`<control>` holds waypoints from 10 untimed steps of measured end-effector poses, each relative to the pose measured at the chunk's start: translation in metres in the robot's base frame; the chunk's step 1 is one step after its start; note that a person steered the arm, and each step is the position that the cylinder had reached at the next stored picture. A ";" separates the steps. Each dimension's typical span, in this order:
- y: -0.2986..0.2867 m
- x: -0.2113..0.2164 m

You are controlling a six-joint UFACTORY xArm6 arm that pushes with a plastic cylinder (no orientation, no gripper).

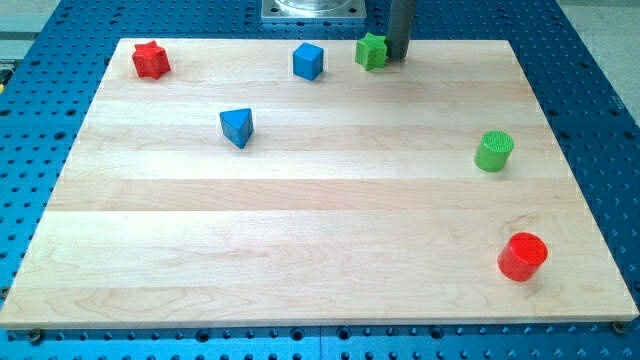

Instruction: Keep green star on right to blue triangle

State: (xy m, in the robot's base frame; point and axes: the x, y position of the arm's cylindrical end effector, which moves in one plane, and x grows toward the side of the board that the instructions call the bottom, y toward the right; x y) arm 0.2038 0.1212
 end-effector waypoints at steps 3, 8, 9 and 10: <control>-0.182 0.085; -0.075 0.108; -0.074 0.127; -0.074 0.131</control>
State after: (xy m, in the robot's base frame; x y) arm 0.3348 0.0470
